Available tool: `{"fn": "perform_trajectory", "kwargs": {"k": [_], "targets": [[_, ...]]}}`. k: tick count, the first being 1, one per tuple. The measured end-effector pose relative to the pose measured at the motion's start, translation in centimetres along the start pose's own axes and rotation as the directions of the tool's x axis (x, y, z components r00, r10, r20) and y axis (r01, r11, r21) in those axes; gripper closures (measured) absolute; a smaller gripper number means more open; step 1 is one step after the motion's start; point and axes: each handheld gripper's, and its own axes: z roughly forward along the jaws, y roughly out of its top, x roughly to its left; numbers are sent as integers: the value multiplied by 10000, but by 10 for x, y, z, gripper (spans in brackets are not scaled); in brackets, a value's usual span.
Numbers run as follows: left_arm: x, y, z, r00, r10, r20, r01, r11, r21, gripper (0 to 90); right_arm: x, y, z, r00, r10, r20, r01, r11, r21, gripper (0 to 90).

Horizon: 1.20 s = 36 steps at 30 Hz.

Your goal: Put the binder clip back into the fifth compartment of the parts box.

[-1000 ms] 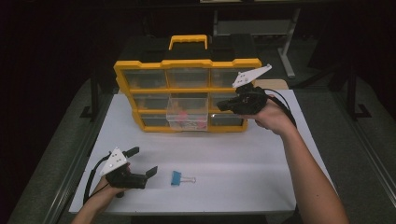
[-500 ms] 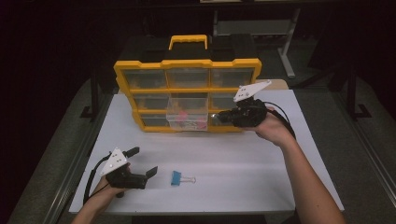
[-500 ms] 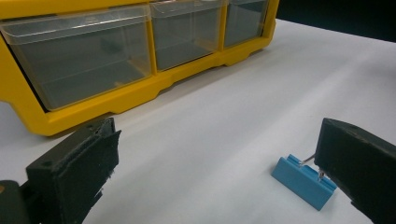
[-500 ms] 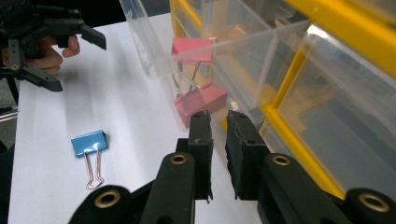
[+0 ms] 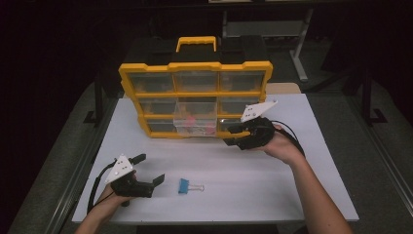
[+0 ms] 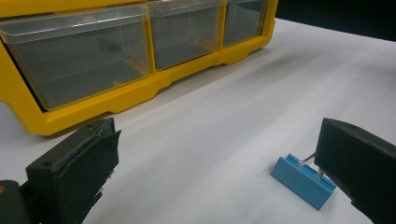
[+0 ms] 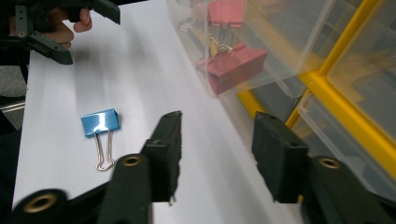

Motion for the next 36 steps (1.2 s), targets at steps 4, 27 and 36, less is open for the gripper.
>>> {"fn": "perform_trajectory", "kwargs": {"k": [4,27,36], "targets": [[1,0,-1,10000,24,-22,-24,10000,38,0,4,-6,4,10000,18,-4,-18,9999,-101,396],[0,0,-1,10000,-28,-25,28,10000,-37,0,28,-32,36,9976,-113,-682,126,9997,192,142],[0,0,-1,10000,-52,-27,52,10000,-44,0,36,-34,47,9950,-220,-971,238,9996,170,140]]}}
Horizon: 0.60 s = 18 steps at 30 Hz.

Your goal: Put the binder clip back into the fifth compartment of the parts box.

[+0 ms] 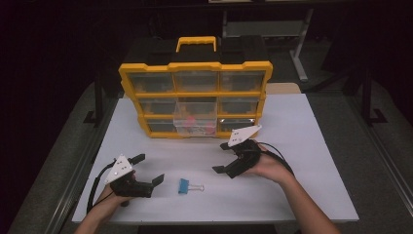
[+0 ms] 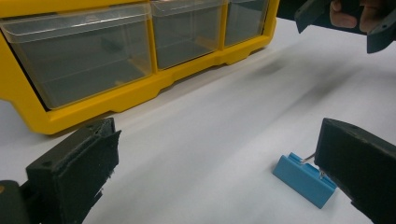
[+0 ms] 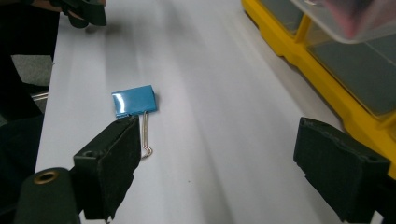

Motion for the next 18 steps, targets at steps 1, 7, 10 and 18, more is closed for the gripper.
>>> {"fn": "perform_trajectory", "kwargs": {"k": [1,7,10,18], "targets": [[0,0,0,10000,-5,-3,5,10000,-8,0,1,0,1,10000,-74,-15,74,10000,10,140],[0,0,0,10000,10,24,-10,10000,-28,0,6,1,9,9998,-142,-128,143,9998,98,139],[0,0,0,10000,50,41,-49,10000,-9,0,8,1,13,9998,-102,-151,102,9999,50,139],[0,0,1,10000,-17,31,18,10000,-58,0,17,2,24,9989,-244,-389,248,9996,106,139]]}}
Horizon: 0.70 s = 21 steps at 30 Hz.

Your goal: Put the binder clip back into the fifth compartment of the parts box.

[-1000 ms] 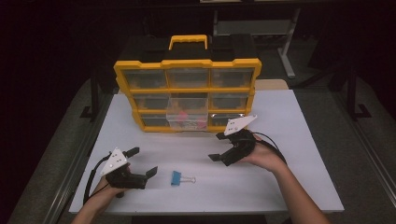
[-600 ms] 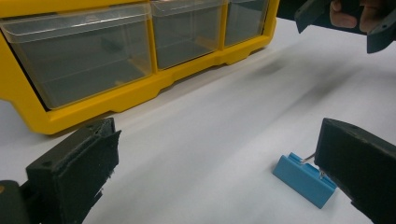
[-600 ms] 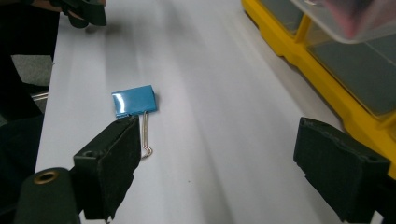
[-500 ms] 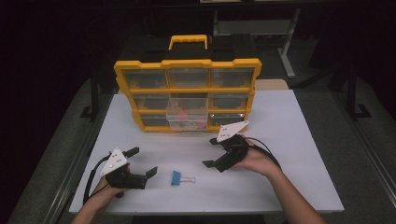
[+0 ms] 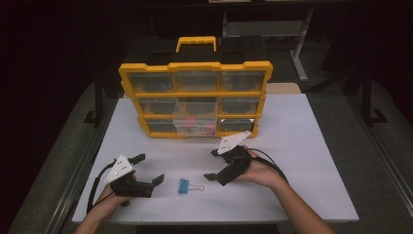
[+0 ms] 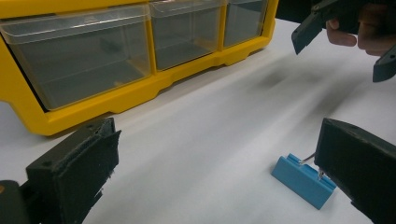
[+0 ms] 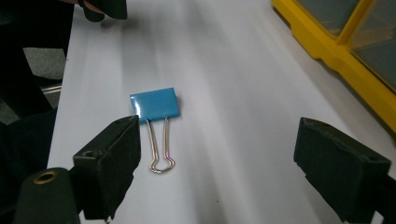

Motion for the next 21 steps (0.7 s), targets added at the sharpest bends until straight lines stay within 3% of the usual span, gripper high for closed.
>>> {"fn": "perform_trajectory", "kwargs": {"k": [2,3,10,11,14,15,21], "targets": [[0,0,0,10000,-22,12,22,10000,10,0,0,0,3,9997,-229,5,228,9997,71,139],[0,0,0,10000,23,24,-23,10000,37,0,2,1,4,10000,0,-92,0,10000,8,139],[1,0,-1,10000,-3,4,3,10000,16,0,7,1,17,9993,-232,-300,239,9995,223,143],[1,0,0,10000,20,11,-20,10000,30,0,9,1,19,9994,-57,-338,65,9997,236,144],[1,-1,0,10000,3,32,-3,10000,30,0,10,2,26,9993,-276,-262,285,9990,353,146],[1,-1,0,10000,-18,38,18,10000,13,0,12,2,28,9994,-83,-341,93,9995,306,146],[2,0,-1,9999,114,34,-115,9999,128,0,16,6,40,9979,-331,-549,356,9983,453,147]]}}
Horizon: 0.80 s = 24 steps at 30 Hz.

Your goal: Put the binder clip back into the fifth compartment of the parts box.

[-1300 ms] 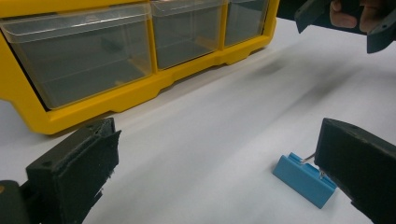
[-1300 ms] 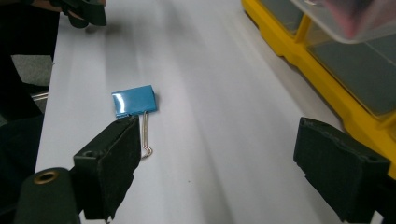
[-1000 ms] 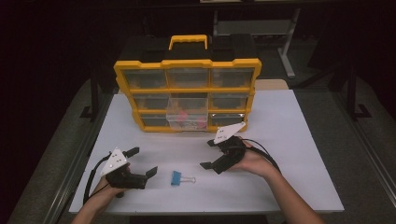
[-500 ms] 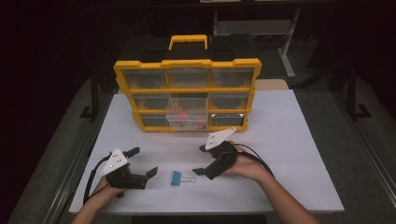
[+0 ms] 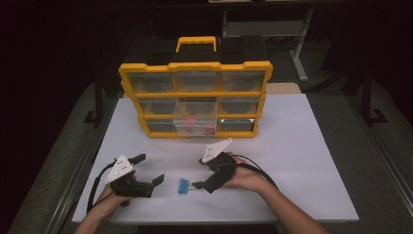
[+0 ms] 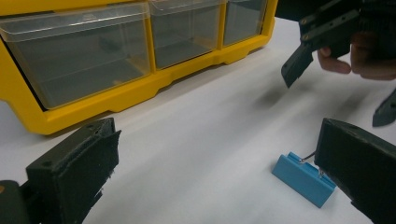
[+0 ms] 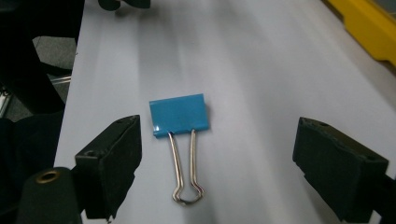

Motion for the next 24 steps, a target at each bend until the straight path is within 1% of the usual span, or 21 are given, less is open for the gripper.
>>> {"fn": "perform_trajectory", "kwargs": {"k": [1,2,6,7,8,9,10,11,12,14,18,20,23,24], "targets": [[0,0,0,10000,-27,1,27,10000,-6,0,1,1,3,10000,-40,-55,40,10000,0,147],[0,0,0,10000,-33,7,33,10000,-4,0,3,2,11,9998,-65,-195,69,9998,187,148],[1,0,0,10000,-11,14,11,10000,-4,0,6,4,22,9994,-152,-323,161,9995,284,153],[0,0,0,10000,-46,15,46,10000,-15,0,7,5,24,9992,-104,-378,117,9994,334,154],[0,0,0,10000,-24,21,24,10000,-19,0,7,5,26,9990,-196,-403,210,9992,340,154],[0,0,0,10000,0,18,0,10000,-11,0,8,6,28,9991,-101,-414,117,9992,387,156],[0,0,0,10000,17,17,-17,10000,-3,0,9,6,30,9987,-205,-460,222,9991,357,156],[0,0,0,10000,3,16,-3,10000,-14,0,10,7,31,9987,-158,-486,180,9989,437,156],[0,0,0,10000,-7,11,7,10000,-23,0,10,8,34,9982,-305,-512,324,9988,363,160],[0,0,0,10000,-2,14,2,10000,-14,0,11,10,37,9976,-380,-580,402,9985,379,172],[0,0,0,10000,-7,23,7,10000,-9,0,12,13,43,9966,-387,-729,420,9981,441,190],[0,0,0,10000,-81,22,81,10000,-55,0,12,13,48,9963,-436,-743,481,9971,598,214],[0,0,0,10000,-38,22,38,10000,-10,0,11,13,51,9958,-505,-761,558,9961,685,245],[0,0,0,10000,-29,18,29,10000,2,0,11,13,52,9952,-614,-760,670,9950,741,249]]}}
